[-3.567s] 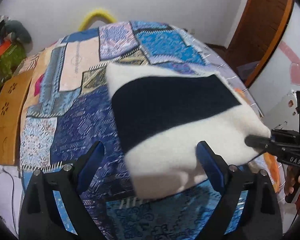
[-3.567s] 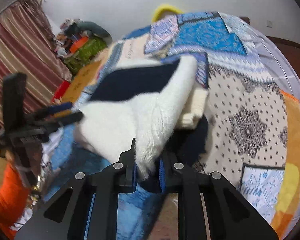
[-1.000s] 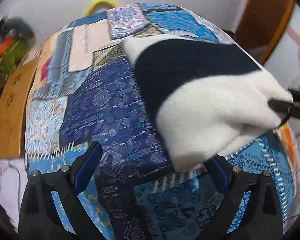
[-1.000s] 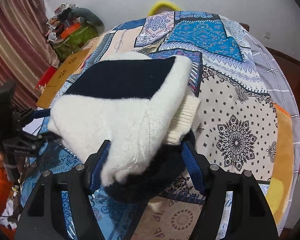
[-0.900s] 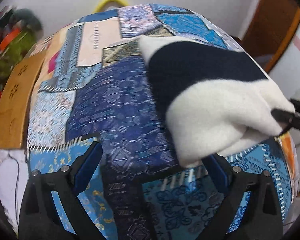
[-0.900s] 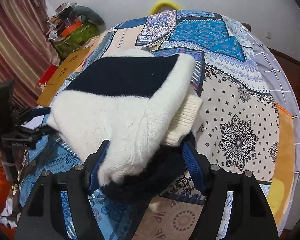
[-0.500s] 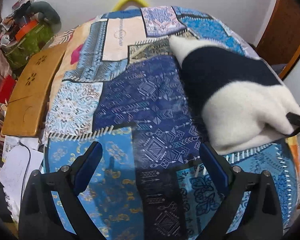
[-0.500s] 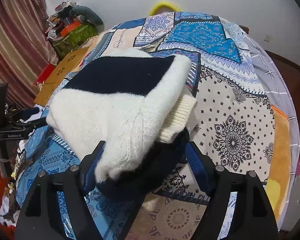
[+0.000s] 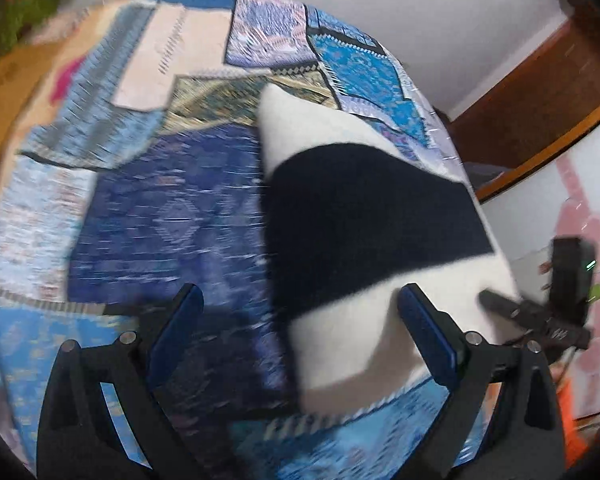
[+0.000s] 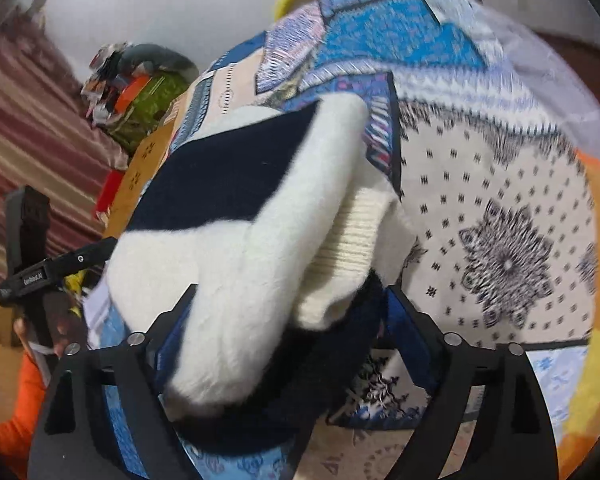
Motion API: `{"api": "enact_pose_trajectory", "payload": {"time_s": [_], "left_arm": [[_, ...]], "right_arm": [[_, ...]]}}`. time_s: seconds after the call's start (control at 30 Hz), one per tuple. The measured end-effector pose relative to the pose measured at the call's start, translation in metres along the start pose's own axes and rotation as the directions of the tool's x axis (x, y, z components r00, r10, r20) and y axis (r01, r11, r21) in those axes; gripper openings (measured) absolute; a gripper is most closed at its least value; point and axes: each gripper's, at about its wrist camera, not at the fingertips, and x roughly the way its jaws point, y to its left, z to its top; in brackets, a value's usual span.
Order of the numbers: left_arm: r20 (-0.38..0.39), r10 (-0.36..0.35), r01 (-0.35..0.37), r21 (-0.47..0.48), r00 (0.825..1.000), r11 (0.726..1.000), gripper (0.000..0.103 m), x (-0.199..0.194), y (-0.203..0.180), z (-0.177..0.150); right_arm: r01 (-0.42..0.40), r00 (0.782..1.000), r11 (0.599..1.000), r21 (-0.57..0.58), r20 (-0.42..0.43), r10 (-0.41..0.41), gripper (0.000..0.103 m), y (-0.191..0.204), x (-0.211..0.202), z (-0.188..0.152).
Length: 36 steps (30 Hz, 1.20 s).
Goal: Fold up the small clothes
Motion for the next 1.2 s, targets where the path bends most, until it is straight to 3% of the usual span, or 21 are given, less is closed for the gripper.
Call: {"api": "enact_pose_trajectory", "payload": {"time_s": [0.17,0.4,0.47,0.5,0.53,0.63,0.73,1.0,1.2], "left_arm": [[-0.052,-0.075,0.07,-0.094,0.996,0.993,0.099,0.023,0.008,0.016],[-0.118,-0.219,0.195,-0.19,0.969,0.962,0.099,0.05,0.011,0.024],[-0.136,-0.274,0.241,-0.217,0.952,0.946,0.097,0.058,0.008,0.022],[-0.141,-0.297,0.262,-0.222,0.944,0.939,0.09,0.06,0.006,0.022],[-0.15,-0.307,0.271,-0.221,0.94,0.937,0.089,0.06,0.003,0.022],[-0.128,-0.277,0.256,-0.16,0.952,0.953,0.079,0.049,-0.011,0.023],[-0.101,-0.277,0.265,-0.113,0.956,0.957,0.071,0.03,-0.019,0.025],[0.015,-0.257,0.257,-0.054,0.966,0.965,0.071,-0.042,-0.011,0.023],[0.023,-0.242,0.243,-0.131,0.97,0.961,0.071,-0.058,0.032,0.005]], "right_arm": [[-0.096,0.994,0.99,0.1,-0.035,0.1,0.095,-0.017,0.017,0.0],[-0.12,0.992,0.99,0.079,-0.033,0.123,0.095,-0.006,0.023,0.003],[-0.126,0.991,0.989,0.082,-0.033,0.129,0.091,-0.004,0.024,0.003],[-0.13,0.991,0.988,0.08,-0.032,0.133,0.088,-0.004,0.024,0.003],[-0.135,0.99,0.988,0.079,-0.03,0.138,0.081,-0.002,0.023,0.004],[-0.157,0.987,0.985,0.065,-0.025,0.159,0.06,0.003,0.019,0.006],[-0.153,0.988,0.988,0.01,-0.011,0.153,0.051,0.018,0.009,0.008],[-0.22,0.974,0.972,-0.086,0.033,0.224,0.048,0.068,-0.005,0.017],[-0.249,0.968,0.961,-0.118,-0.015,0.249,0.048,0.102,0.021,0.015]]}}
